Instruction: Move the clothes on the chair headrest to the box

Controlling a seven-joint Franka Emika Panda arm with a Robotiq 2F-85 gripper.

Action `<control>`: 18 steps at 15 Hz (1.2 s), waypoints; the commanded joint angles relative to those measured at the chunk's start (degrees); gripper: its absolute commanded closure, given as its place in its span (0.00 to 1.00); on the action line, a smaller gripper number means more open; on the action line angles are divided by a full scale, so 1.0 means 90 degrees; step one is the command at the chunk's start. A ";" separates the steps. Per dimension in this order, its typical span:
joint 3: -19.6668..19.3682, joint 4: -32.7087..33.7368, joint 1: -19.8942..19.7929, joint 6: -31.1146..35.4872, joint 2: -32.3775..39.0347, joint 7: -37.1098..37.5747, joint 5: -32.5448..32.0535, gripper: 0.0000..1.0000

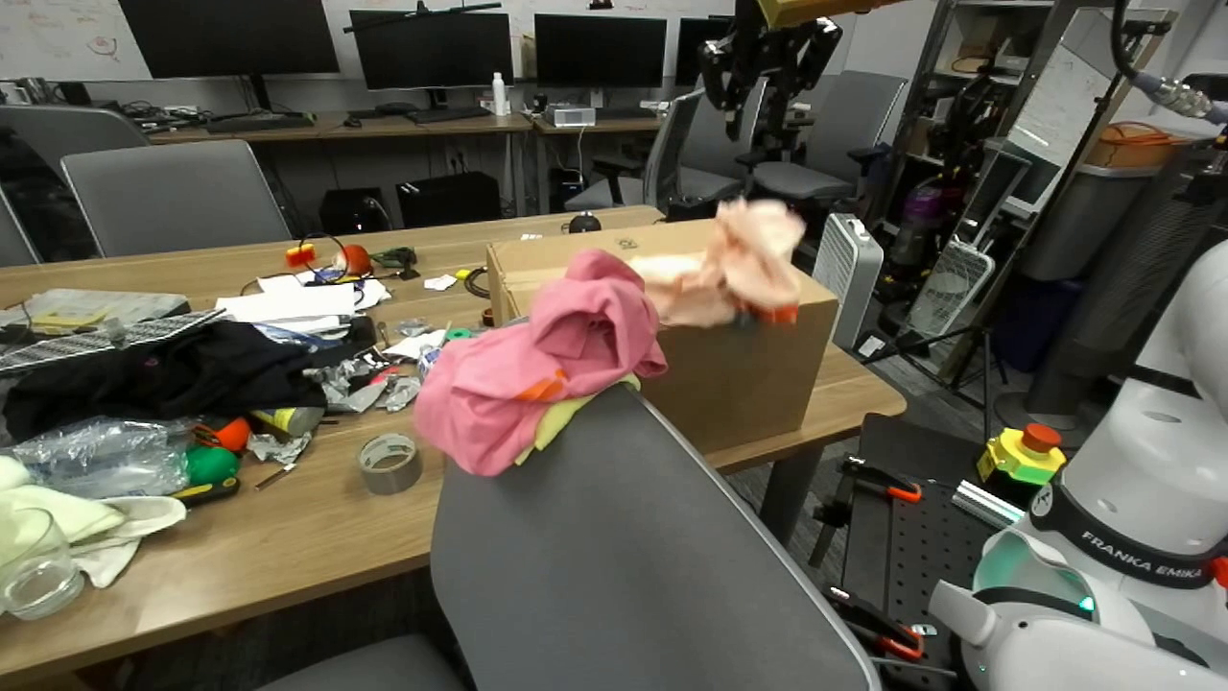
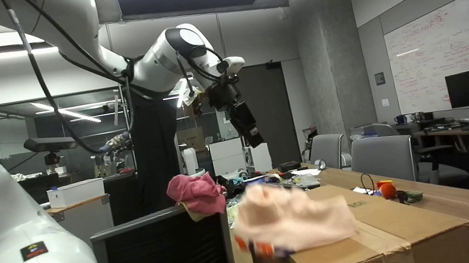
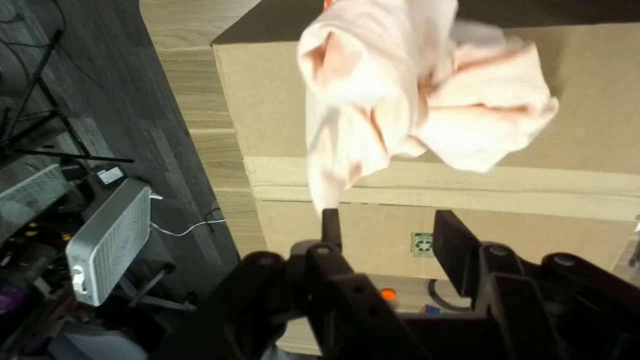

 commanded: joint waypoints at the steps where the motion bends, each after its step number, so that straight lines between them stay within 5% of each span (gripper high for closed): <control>1: 0.0346 0.0036 0.0099 -0.0410 0.0131 0.0822 -0.0582 0.15; 3: 0.0503 0.0030 0.0314 -0.0731 0.0250 0.0815 -0.0711 0.01; 8: 0.0714 0.0049 0.1094 -0.1185 0.0515 0.0241 -0.0609 0.00; 13: 0.0595 -0.0048 0.1872 -0.0692 0.0352 -0.0855 -0.0054 0.00; 18: 0.0409 -0.0140 0.2164 0.0008 0.0088 -0.2158 0.0544 0.00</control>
